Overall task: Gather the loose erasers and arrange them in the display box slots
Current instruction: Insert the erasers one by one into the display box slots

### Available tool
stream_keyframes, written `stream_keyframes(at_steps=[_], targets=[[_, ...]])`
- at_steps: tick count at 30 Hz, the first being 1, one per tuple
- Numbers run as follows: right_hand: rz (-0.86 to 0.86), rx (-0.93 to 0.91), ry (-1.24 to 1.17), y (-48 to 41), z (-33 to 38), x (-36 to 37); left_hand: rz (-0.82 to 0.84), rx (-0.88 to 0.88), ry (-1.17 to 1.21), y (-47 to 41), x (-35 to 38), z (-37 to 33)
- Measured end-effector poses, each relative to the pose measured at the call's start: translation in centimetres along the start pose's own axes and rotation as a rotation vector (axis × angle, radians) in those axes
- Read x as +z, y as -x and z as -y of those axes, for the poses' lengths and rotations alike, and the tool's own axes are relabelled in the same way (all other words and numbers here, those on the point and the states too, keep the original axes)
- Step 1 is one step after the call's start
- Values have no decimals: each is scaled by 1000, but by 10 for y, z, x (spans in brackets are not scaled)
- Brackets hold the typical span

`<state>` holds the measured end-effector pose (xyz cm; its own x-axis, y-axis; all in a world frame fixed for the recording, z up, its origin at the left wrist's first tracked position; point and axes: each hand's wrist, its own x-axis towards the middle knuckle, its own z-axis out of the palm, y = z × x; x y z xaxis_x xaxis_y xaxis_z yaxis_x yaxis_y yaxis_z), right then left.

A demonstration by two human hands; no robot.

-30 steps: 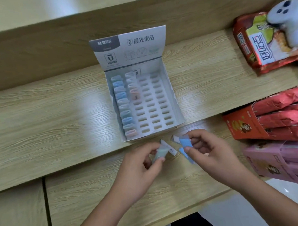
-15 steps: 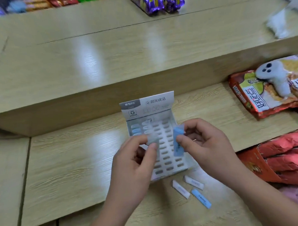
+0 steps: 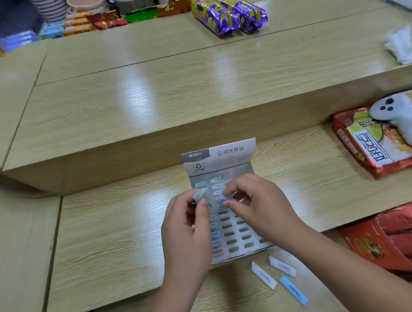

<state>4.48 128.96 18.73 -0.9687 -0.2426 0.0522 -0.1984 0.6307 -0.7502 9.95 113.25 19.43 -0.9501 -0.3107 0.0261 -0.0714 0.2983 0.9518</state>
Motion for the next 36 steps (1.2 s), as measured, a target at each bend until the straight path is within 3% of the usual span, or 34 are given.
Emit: stream_keyframes(at_steps=[17,28,32,36], targets=[[35,-105,38,-2,-11,-5,14,3,-2,5,3,1],[53,-363,357,0,-20,-10,49,89,-87,4,4,-6],[146,-410,536,7,-19,3,40,117,-120,5,4,-4],[117,-402,503,2,-16,-3,35,132,-134,6,2,-2]])
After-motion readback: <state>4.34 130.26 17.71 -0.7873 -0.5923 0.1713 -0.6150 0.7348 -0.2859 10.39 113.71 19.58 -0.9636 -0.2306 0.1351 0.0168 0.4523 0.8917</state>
